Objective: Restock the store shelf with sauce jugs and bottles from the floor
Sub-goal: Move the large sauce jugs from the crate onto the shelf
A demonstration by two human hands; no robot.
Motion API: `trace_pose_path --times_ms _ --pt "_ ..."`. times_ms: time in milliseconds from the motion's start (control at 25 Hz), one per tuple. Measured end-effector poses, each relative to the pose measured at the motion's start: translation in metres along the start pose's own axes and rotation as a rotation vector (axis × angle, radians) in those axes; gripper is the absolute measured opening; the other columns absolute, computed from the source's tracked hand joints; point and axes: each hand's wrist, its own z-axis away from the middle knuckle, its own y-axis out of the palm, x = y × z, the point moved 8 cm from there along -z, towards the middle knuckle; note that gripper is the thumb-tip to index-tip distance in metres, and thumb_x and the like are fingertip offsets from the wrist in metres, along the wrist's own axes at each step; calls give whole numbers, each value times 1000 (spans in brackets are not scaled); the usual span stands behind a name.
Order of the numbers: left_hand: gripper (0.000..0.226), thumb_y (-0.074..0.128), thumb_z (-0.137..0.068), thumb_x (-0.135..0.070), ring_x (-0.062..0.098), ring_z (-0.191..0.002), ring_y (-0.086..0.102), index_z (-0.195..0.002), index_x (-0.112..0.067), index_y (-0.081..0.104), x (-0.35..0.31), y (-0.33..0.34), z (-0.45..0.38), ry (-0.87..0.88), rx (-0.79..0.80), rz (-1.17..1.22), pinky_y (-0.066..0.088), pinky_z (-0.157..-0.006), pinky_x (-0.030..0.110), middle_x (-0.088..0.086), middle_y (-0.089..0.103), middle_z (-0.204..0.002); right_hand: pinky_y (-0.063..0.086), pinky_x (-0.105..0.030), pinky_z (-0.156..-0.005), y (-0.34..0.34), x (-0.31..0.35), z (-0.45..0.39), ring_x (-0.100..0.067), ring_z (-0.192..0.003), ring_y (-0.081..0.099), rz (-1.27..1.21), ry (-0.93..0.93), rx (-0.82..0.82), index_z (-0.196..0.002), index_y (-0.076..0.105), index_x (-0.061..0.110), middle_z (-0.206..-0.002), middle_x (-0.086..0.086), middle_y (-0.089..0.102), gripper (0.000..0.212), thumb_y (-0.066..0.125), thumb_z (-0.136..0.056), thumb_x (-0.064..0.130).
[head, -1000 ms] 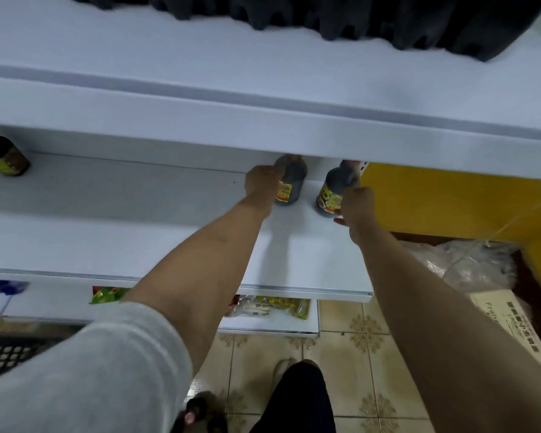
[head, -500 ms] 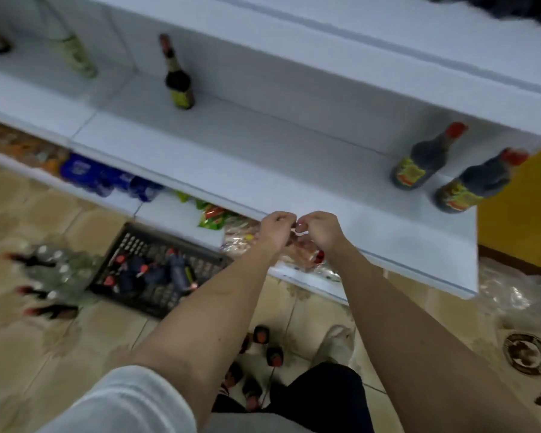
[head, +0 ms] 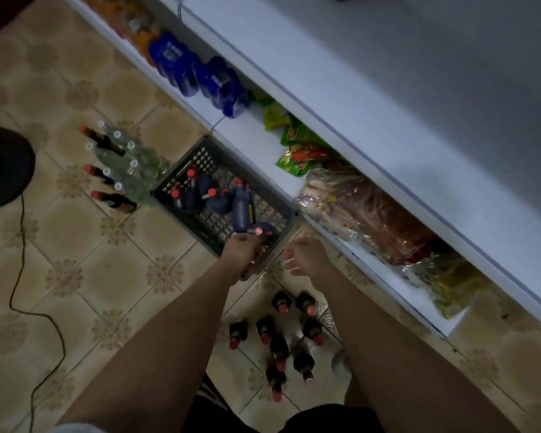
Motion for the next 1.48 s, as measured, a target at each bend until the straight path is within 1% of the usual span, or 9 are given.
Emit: trace_pose_path --times_ms 160,320,480,600,760,880,1040,1240,1480 --pt "9 60 -97 -18 22 -71 55 -97 -9 60 52 -41 -72 -58 -113 -126 44 -55 27 12 63 -90 50 -27 -55 46 -50 -72 -22 -58 58 4 123 44 -84 60 7 -79 -11 64 21 44 -98 5" --pt "11 63 -92 -13 29 -86 60 -101 -7 65 76 -51 -140 11 -130 -391 47 -69 33 11 63 -94 52 -23 -46 81 -82 -128 -22 -62 60 -94 208 79 -99 59 2 -80 -12 61 13 47 -101 6" --pt "20 61 -90 -17 30 -100 64 -107 -12 70 90 -42 -202 134 -83 -824 51 -82 34 10 69 -108 53 -22 -55 117 -92 -184 -20 -72 65 -441 238 100 -110 57 -2 -90 -12 64 15 52 -100 8" --pt "32 63 -90 -32 29 -113 56 -118 -17 68 98 -35 -236 240 -82 -1085 50 -91 37 10 63 -122 46 -15 -45 144 -92 -215 -11 -61 66 -733 272 130 -95 61 2 -77 -6 69 13 51 -101 8" --pt "45 60 -91 -38 27 -131 42 -131 -16 58 109 -30 -268 213 -133 -1324 34 -104 39 7 55 -136 36 -13 -36 190 -89 -241 -5 -50 63 -1051 256 230 -105 56 6 -85 -9 66 11 46 -102 4" --pt "42 56 -92 -30 25 -134 41 -133 -20 56 113 -28 -283 186 -169 -1411 31 -104 39 3 54 -140 34 -13 -36 214 -82 -250 -3 -49 60 -1211 223 249 -95 57 6 -88 -9 66 16 45 -104 10" --pt "38 56 -92 -34 24 -134 42 -129 -24 55 118 -27 -295 144 -144 -1461 28 -105 39 2 56 -138 37 -14 -37 229 -75 -268 -5 -51 63 -1430 193 252 -128 51 5 -96 -6 65 26 46 -104 14" --pt "46 57 -90 -38 23 -136 39 -134 -26 50 127 -22 -296 105 -52 -1575 23 -108 44 1 53 -141 49 -20 -43 232 -80 -277 -13 -60 70 -1520 200 236 -144 44 10 -95 -7 66 45 53 -100 10" --pt "67 51 -91 -56 29 -143 28 -148 -21 41 124 -24 -303 17 11 -1379 24 -114 46 6 34 -155 56 -24 -51 199 -86 -262 -18 -73 67 -1412 228 206 -109 57 2 -84 -13 66 13 49 -99 2"
